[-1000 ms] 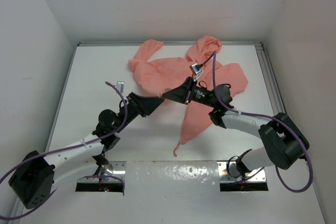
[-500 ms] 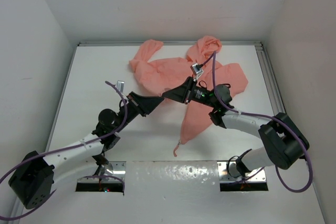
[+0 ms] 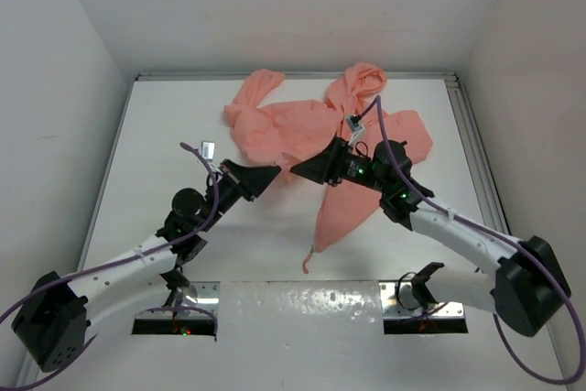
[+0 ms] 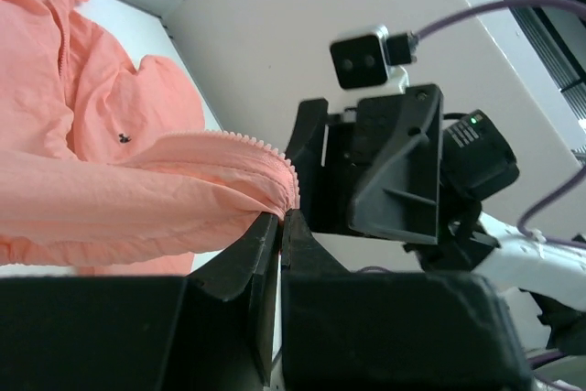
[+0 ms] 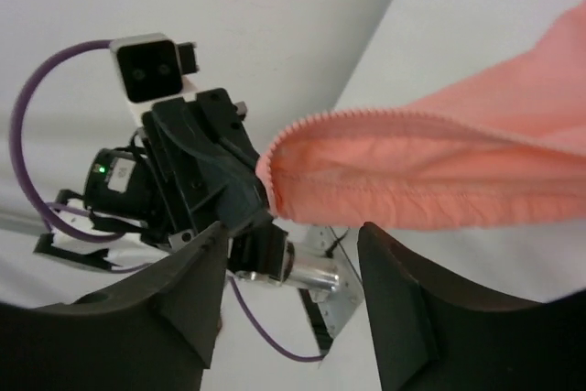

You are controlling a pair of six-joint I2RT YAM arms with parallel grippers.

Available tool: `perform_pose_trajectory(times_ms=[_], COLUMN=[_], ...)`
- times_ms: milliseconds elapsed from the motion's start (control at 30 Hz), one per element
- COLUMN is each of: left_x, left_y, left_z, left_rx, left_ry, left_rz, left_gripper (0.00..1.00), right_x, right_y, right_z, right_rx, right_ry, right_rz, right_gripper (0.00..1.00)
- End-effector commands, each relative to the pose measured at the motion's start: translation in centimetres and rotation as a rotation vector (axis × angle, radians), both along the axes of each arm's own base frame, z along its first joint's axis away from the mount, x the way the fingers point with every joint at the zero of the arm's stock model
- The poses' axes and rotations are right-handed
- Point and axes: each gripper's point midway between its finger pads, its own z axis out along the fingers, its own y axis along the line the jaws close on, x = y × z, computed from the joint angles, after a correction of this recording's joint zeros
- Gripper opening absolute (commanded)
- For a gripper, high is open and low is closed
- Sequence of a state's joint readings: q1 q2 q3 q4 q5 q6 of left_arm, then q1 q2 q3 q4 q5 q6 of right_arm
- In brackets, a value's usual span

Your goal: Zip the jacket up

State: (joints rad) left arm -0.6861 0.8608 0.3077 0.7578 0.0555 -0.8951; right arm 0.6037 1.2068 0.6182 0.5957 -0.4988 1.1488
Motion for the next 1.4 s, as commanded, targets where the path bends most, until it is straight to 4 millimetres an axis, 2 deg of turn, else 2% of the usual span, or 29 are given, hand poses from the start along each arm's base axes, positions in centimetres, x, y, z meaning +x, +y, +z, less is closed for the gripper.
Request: perform_pose_trajectory(times_ms=[0, 33, 67, 100, 133, 167, 200, 233, 400, 433, 600, 700, 733, 767, 800, 867, 1000, 1067, 1233, 1367], left_x=[0.6, 0.7, 0.7, 1.0, 1.1, 1.2, 1.2, 1.2, 1.5, 1.5, 1.3, 1.2, 1.2, 1.0, 0.9, 0.7, 0.3, 0.2, 0.0, -0.1], left_y=[0.9, 0.9, 0.9, 1.2, 1.3, 1.3, 1.3, 1.4, 1.8, 1.8, 1.2, 1.0, 1.0, 0.9, 1.0, 1.2, 1.5, 1.8, 1.7, 1.8], left_z=[2.7, 2.6, 2.6, 2.7, 2.7, 2.6, 2.7, 2.6, 2.2, 1.6, 1.5, 0.7, 0.7, 0.6, 0.5, 0.2, -0.1, -0.2, -0.5, -0.6], left_rx=[-0.042, -0.044, -0.04, -0.043, -0.041, -0.038, -0.045, -0.046, -0.053, -0.051, -0.071, -0.062, -0.058, -0.055, -0.056, -0.057, -0.037, -0.038, -0.031, -0.031], left_ry=[-0.062, -0.061, -0.062, -0.061, -0.066, -0.064, -0.064, -0.061, -0.047, -0.035, -0.022, -0.007, -0.009, -0.011, -0.012, -0.005, -0.008, -0.007, -0.003, -0.004], left_rz=[0.059, 0.06, 0.061, 0.084, 0.091, 0.095, 0.097, 0.099, 0.125, 0.126, 0.092, 0.079, 0.073, 0.065, 0.066, 0.067, 0.066, 0.075, 0.065, 0.065], left_gripper=[0.0, 0.0, 0.0, 0.0, 0.0, 0.0, 0.0, 0.0, 0.0, 0.0, 0.0, 0.0, 0.0, 0.0, 0.0, 0.0, 0.0, 0.0, 0.0, 0.0], right_x=[0.6, 0.5, -0.1, -0.1, -0.5, -1.2, -1.7, -2.5, -6.8, -7.8, -9.6, -10.4, -10.8, -10.8, -11.0, -10.4, -9.5, -8.9, -7.9, -7.3], right_y=[-2.7, -3.4, -4.4, -5.4, -5.8, -6.3, -6.7, -6.6, -7.1, -7.4, -7.5, -6.9, -6.2, -6.2, -5.8, -6.7, -8.5, -8.8, -7.6, -7.9], right_z=[-2.4, -3.1, -5.0, -4.7, -5.2, -6.4, -6.8, -7.6, -13.4, -15.2, -18.2, -19.5, -19.6, -20.5, -20.6, -21.8, -23.3, -23.4, -23.8, -24.3], right_rx=[-0.21, -0.247, -0.306, -0.319, -0.34, -0.372, -0.391, -0.416, -0.668, -0.738, -0.824, -0.858, -0.862, -0.903, -0.921, -1.004, -1.049, -1.059, -1.063, -1.116], right_ry=[-0.022, -0.006, 0.046, 0.031, 0.044, 0.074, 0.089, 0.112, 0.212, 0.232, 0.276, 0.289, 0.27, 0.275, 0.258, 0.244, 0.24, 0.232, 0.221, 0.206], right_rz=[-0.129, -0.155, -0.17, -0.216, -0.227, -0.224, -0.222, -0.205, -0.151, -0.141, -0.138, -0.121, -0.105, -0.116, -0.112, -0.18, -0.299, -0.334, -0.348, -0.378], right_gripper=[0.62, 0.63, 0.63, 0.61, 0.53, 0.39, 0.09, 0.0, 0.0, 0.0, 0.0, 0.09, 0.17, 0.22, 0.26, 0.33, 0.4, 0.4, 0.4, 0.4])
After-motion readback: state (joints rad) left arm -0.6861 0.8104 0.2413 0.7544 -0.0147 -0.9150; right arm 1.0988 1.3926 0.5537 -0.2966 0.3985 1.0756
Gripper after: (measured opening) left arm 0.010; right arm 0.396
